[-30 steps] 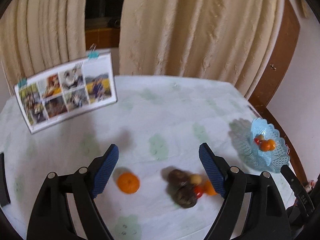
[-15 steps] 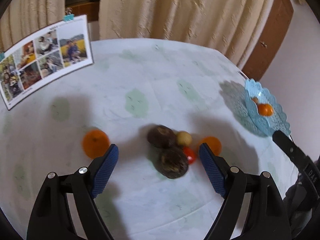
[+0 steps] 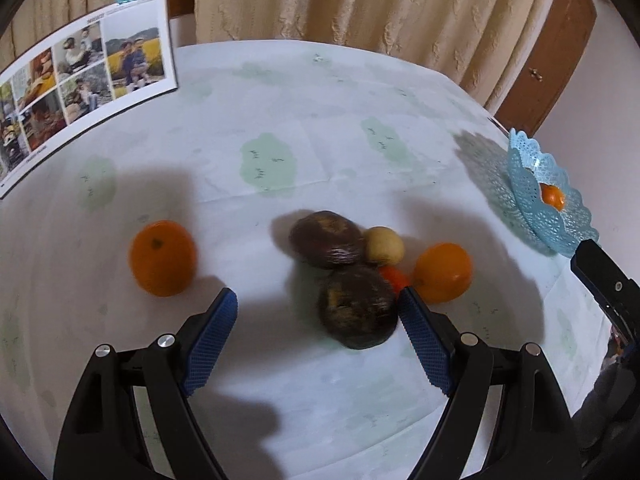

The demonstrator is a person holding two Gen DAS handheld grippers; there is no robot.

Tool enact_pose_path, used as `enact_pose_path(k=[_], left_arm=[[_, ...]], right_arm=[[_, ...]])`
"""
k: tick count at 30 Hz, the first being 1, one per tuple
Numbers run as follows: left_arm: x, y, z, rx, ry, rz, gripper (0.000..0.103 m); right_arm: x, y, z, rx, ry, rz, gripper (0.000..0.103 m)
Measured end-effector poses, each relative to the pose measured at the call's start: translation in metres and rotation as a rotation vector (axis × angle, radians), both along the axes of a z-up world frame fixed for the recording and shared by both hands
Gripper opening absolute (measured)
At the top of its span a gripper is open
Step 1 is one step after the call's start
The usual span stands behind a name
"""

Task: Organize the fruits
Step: 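Move both open grippers back toward the remaining fruit pile, then grasp the dark avocado with the left gripper while the right grasps a large orange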

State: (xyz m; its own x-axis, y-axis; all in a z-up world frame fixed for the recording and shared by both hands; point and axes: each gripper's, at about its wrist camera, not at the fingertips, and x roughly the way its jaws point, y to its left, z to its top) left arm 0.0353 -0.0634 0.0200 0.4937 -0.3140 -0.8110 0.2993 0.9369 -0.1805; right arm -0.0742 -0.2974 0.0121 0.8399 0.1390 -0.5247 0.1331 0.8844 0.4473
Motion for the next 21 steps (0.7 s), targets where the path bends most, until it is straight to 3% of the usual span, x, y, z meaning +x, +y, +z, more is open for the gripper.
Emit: enact_pose_path(k=[9,15,16,20,21], left_arm=[[-0.007,0.022,-0.005,0.04,-0.003,0.039,0.082],[-0.006,0.011,-0.007,0.066,-0.023,0.02,0.082],[-0.007,0.008,-0.007,0.075,-0.03,0.012,0.078],[-0.008,0.006,-0.006,0.124,-0.065,0.008,0.042],[-0.009,0.008,-0.006,0.12,-0.065,0.011,0.037]], right_arm=[[0.003,0.003,-0.003,0.004,0.005,0.021,0.073],[0.006,0.009,-0.004,0.001,0.011,0.045,0.073],[0.006,0.01,-0.005,-0.001,0.013,0.049,0.073],[0.007,0.015,-0.008,-0.003,0.024,0.065,0.073],[0.009,0.016,-0.01,0.003,0.032,0.072,0.073]])
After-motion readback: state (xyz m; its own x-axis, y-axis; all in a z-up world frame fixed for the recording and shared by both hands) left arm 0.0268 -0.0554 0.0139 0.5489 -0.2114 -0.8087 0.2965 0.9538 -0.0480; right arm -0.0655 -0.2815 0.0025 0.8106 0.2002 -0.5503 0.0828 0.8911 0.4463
